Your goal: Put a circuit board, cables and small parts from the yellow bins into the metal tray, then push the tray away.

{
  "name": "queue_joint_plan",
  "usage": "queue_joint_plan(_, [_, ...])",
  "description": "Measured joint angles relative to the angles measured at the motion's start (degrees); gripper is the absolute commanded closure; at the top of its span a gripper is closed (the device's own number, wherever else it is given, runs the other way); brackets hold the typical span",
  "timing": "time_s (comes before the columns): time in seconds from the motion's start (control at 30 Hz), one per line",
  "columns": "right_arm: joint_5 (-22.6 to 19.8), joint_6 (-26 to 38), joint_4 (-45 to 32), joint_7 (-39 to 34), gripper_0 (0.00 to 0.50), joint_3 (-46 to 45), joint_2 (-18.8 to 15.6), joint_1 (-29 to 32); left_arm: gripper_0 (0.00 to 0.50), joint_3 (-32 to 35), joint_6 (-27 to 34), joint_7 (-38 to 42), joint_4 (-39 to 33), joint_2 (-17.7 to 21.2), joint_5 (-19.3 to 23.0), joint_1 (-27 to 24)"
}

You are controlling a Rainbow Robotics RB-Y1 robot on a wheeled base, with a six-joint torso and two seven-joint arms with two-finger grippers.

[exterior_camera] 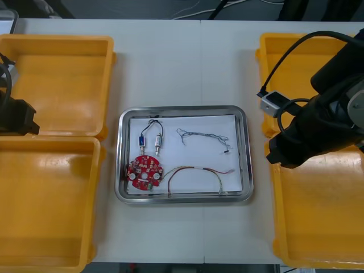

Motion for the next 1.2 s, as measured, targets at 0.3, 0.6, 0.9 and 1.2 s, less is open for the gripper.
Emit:
queue_joint_plan(0.3, [3.0, -0.6, -0.1, 3.3, 0.000, 13.1, 0.9, -8.4, 0.000, 0.0, -3.4, 0.0, -0.3, 0.0, 0.1, 0.0])
queue_joint_plan(0.6, [7.1, -0.6, -0.1, 3.3, 0.000, 21.9, 5.4, -12.4, 0.000, 0.0, -3.7, 0.0, -0.4, 0.0, 0.2, 0.0])
queue_joint_plan(0.9, [13.6, -1.0, -0.1, 3.3, 0.000, 31.0, 9.5, -15.4, 0.000, 0.0, -3.7, 0.0, -0.5, 0.0, 0.1, 0.0])
queue_joint_plan(1.2, [20.1, -2.0, 1.9, 3.3, 0.000, 39.2, 15.0, -17.5, 0.000, 0.0, -3.7, 0.0, -0.5, 0.0, -0.1, 0.0])
